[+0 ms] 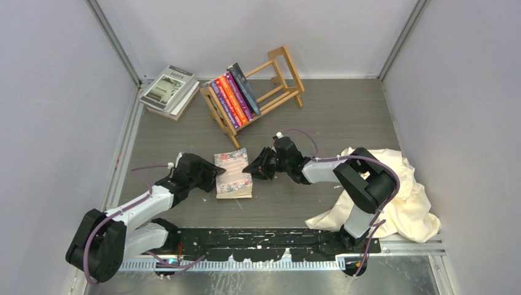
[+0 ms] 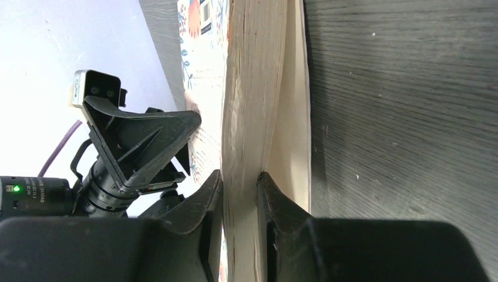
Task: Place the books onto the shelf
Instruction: Pick up the book from the center of the board.
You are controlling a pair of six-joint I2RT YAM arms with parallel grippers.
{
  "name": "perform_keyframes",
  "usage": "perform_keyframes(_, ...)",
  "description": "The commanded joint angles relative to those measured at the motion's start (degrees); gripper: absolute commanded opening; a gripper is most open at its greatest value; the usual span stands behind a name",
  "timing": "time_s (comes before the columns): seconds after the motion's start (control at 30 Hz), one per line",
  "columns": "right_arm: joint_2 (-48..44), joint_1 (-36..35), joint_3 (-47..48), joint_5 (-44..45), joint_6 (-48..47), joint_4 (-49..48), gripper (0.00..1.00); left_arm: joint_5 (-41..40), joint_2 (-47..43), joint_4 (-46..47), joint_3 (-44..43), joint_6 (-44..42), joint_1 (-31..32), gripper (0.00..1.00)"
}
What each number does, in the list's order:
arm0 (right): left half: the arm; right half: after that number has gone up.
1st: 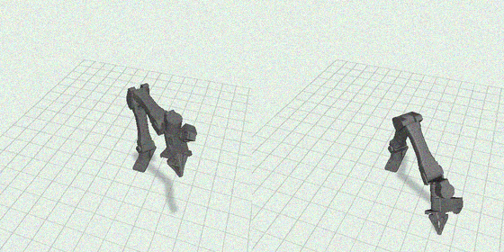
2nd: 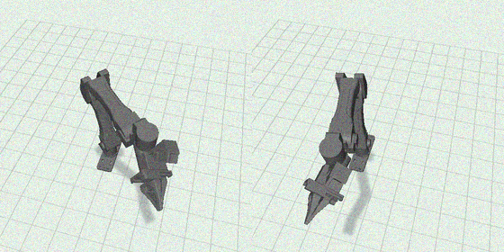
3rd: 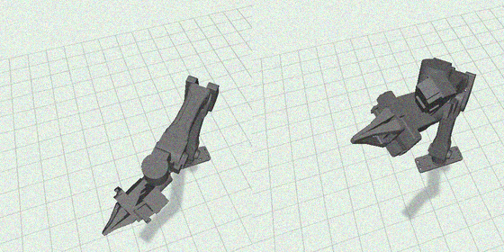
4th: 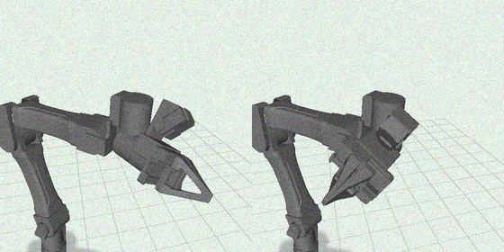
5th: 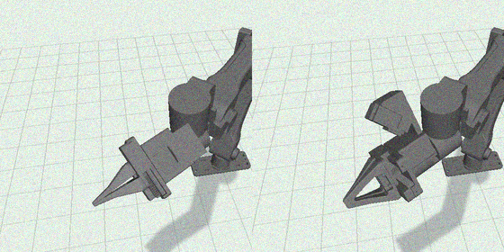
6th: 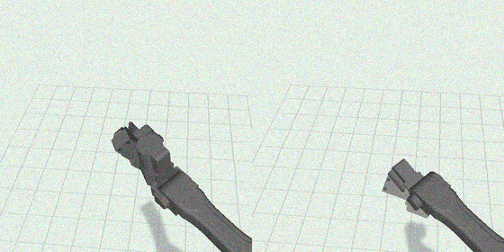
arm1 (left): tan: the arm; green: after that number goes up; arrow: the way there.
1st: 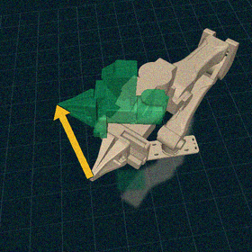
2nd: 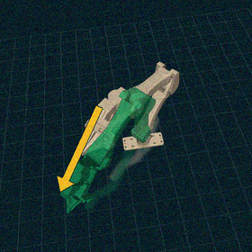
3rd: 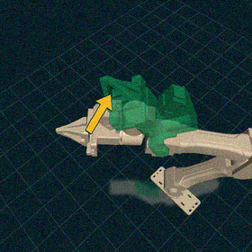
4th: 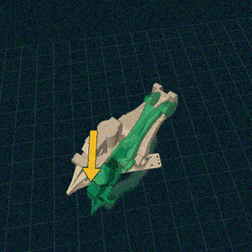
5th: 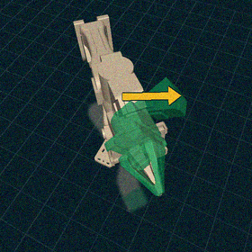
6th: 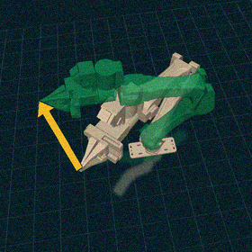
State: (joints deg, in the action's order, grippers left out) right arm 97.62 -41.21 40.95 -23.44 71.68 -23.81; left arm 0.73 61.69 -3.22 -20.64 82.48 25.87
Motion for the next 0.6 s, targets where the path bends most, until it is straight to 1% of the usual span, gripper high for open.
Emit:
perform_keyframes(0.0, -0.13, -0.09, 0.48, -4.21, 4.58, -10.37, 0.01, -0.28, -1.47, 4.98, 0.33, 1.38, 0.24, 0.49)
perform_keyframes(0.07, 0.21, -0.10, 0.45, -4.33, 5.07, -10.94, 0.01, -0.31, -2.21, 5.36, 0.34, 1.46, 0.24, 0.42)
perform_keyframes(0.17, 0.22, -0.06, 0.68, -4.27, 5.21, -10.85, 0.01, -0.25, -4.03, 5.27, 0.34, 1.38, 0.24, 0.22)
perform_keyframes(0.2, 0.19, -0.09, 0.77, -4.20, 5.15, -10.70, 0.01, -0.29, -4.73, 5.00, 0.34, 1.37, 0.24, 0.13)
perform_keyframes(0.23, 0.20, -0.10, 0.86, -4.10, 5.14, -10.49, 0.01, -1.08, -5.26, 4.74, 0.34, 1.29, 0.24, 0.06)
perform_keyframes(0.27, 0.06, -0.10, 0.85, -4.01, 5.10, -10.28, 0.01, -1.93, -5.92, 4.19, 0.34, 1.16, 0.27, 0.01)
perform_keyframes(0.37, -0.21, -0.04, 0.97, -3.58, 4.53, -9.19, 0.01, -2.78, -8.12, 2.10, 0.34, 0.93, 0.24, 0.00)
perform_keyframes(0.4, -0.50, -0.01, 1.06, -3.36, 4.19, -8.58, 0.03, -3.14, -8.97, 1.20, 0.39, 0.74, 0.24, 0.00)
perform_keyframes(0.43, -0.76, -0.08, 1.28, -3.11, 3.79, -7.94, 0.07, -3.57, -9.73, 0.39, 0.29, 0.41, 0.24, 0.00)
perform_keyframes(0.53, -2.00, -0.07, 2.10, -2.01, 1.05, -3.93, 0.31, -4.58, -12.09, -3.84, -1.23, -1.63, 0.24, 0.00)
perform_keyframes(0.57, -2.68, -0.08, 2.70, -1.37, -0.54, -1.67, 0.36, -5.12, -12.70, -5.54, -2.00, -2.50, 0.25, 0.00)
